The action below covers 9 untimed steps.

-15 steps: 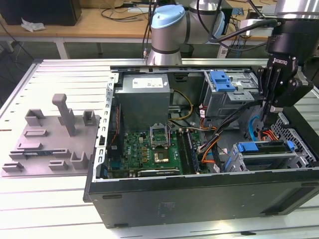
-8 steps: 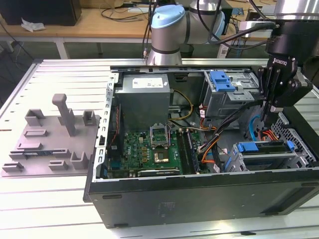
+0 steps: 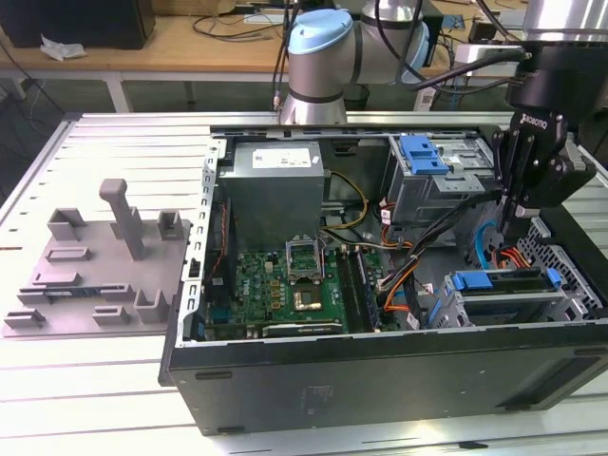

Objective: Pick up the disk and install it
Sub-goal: 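Insert the second disk wire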

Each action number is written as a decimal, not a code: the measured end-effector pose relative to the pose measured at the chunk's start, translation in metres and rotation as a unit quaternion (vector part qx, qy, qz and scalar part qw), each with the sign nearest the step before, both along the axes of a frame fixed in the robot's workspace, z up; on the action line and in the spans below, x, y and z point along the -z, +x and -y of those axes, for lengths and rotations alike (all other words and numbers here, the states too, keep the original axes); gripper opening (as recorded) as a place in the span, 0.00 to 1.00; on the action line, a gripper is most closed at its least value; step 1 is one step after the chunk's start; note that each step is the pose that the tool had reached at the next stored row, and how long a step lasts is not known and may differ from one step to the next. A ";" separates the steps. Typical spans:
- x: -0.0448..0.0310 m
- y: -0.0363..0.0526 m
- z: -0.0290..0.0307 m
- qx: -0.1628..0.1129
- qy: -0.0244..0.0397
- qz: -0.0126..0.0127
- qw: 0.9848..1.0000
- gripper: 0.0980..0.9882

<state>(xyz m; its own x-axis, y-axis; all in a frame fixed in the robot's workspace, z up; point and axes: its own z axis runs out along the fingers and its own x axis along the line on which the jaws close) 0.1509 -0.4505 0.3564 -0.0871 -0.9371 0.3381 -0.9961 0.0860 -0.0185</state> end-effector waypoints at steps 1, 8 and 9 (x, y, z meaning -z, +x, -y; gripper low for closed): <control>0.0000 -0.0007 0.0011 0.000 0.002 0.001 1.000 0.07; 0.0000 -0.0053 0.0109 0.000 0.017 0.007 1.000 0.07; 0.0000 -0.0056 0.0124 0.000 0.019 0.008 1.000 0.07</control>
